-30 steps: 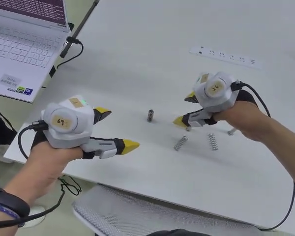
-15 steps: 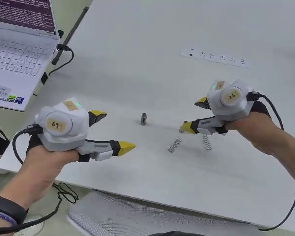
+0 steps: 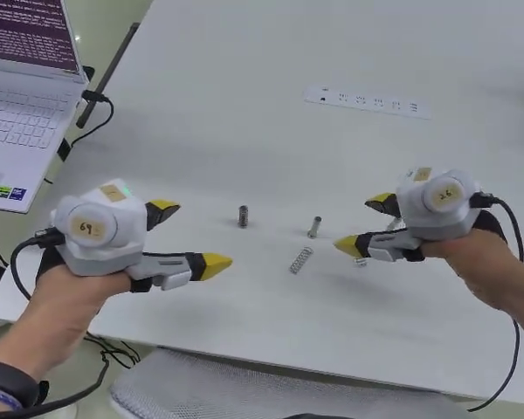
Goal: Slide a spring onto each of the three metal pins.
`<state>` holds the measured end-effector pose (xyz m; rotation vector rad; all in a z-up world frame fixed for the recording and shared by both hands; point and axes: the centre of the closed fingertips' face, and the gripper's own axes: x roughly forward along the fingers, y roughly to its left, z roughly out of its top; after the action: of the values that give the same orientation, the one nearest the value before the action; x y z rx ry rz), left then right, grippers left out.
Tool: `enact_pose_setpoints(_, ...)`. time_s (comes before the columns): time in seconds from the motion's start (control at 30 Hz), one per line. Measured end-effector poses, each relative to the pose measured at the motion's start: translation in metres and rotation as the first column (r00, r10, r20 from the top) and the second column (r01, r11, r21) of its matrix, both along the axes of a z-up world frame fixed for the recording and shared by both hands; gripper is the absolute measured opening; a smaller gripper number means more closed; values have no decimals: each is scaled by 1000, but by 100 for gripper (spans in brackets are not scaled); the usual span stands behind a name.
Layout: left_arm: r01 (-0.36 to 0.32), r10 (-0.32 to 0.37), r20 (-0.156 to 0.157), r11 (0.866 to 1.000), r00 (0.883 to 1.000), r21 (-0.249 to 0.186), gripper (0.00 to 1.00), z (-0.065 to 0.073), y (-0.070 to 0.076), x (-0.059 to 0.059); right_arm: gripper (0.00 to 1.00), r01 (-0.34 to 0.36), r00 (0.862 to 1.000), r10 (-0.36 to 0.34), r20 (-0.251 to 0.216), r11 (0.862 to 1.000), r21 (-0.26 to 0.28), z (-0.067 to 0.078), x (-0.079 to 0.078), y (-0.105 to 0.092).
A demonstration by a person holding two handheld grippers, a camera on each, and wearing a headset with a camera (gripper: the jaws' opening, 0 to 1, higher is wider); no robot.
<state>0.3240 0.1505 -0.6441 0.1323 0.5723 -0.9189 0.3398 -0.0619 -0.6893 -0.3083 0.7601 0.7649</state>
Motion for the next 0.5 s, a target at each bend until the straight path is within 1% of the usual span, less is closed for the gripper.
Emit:
enact_pose_setpoints(0.13,4,-4,2,1000,1000,1,68,1,-2,1,57,40,999,-41,5,999,27,2,-6,-12)
enact_pose_setpoints(0.3,10,-10,4,1000,1000,3,68,1,-4,3,59,72,997,-73,17,997,34,6,-14,-25)
enact_pose_setpoints(0.5,12,-12,7,1000,1000,3,68,3,-6,3,61,88,996,-89,24,996,34,10,-25,-38)
